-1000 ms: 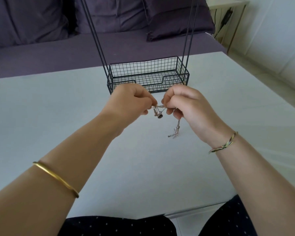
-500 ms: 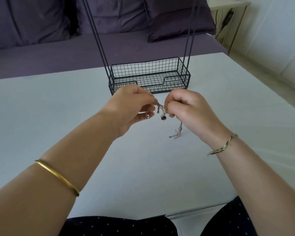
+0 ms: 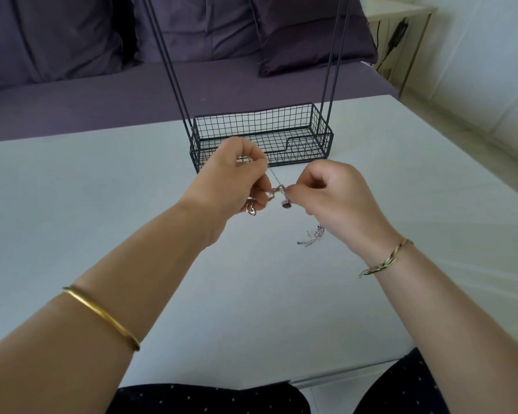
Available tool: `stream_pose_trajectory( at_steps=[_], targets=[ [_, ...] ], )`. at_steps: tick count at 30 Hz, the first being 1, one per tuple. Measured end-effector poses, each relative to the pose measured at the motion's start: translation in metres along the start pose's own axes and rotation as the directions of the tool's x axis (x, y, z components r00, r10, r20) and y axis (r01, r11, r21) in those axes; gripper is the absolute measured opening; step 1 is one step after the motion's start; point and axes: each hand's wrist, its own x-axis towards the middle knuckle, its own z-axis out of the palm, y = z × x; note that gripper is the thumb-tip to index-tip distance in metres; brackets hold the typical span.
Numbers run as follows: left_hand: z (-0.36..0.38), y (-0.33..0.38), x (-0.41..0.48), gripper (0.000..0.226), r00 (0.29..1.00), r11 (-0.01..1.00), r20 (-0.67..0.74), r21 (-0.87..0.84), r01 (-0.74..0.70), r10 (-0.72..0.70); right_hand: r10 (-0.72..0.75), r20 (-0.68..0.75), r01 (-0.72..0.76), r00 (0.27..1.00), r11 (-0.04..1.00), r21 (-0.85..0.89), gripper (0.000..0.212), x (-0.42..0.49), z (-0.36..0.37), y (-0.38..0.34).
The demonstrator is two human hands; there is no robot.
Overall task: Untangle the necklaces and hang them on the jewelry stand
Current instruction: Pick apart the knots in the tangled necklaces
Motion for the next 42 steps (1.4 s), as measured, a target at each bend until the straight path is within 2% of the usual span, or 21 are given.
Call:
stream_pose_trajectory(
  at_steps=[7,12,17,22,29,37,42],
  targets=[
    [0.0007,-0.0017,0.0010,0.015,0.995,0.986,-0.034,0.141,-0.087,0.093,0.004,0.009,-0.004,1.000,1.000,-0.016,0.023,0.0024,0.0003,0.0039],
    [0.0002,-0.0055,0.0016,0.012,0.984,0.934,-0.019,0.321,-0.159,0.175,0.046,0.054,-0.049,0.997,0.997,0.059,0.012,0.0026,0.0000,0.0027],
    [-0.0004,-0.0077,0.0022,0.010,0.985,0.893,-0.021,0.425,-0.147,0.172,0.129,0.074,-0.139,0.989,0.980,0.144,0.010,0.0029,-0.0040,-0.0001],
    [0.0001,-0.0073,0.0021,0.010,0.988,0.871,-0.024,0.476,-0.123,0.153,0.132,0.090,-0.143,0.987,0.981,0.129,0.008,0.0018,-0.0038,-0.0005],
    [-0.0043,-0.0080,0.0006,0.010,0.998,0.905,0.055,0.426,0.009,-0.036,0.099,0.021,-0.101,0.995,0.982,0.163,0.014,0.0035,-0.0056,0.0041],
    [-0.0045,-0.0086,0.0016,0.006,0.999,0.922,0.035,0.388,-0.014,0.001,0.130,0.000,-0.128,0.991,0.972,0.196,0.012,0.0030,-0.0047,0.0019],
    [-0.0030,-0.0069,0.0008,0.010,0.998,0.968,0.017,0.248,0.049,-0.055,0.079,0.076,-0.088,0.994,0.987,0.132,0.007,0.0001,-0.0020,0.0008]
  ],
)
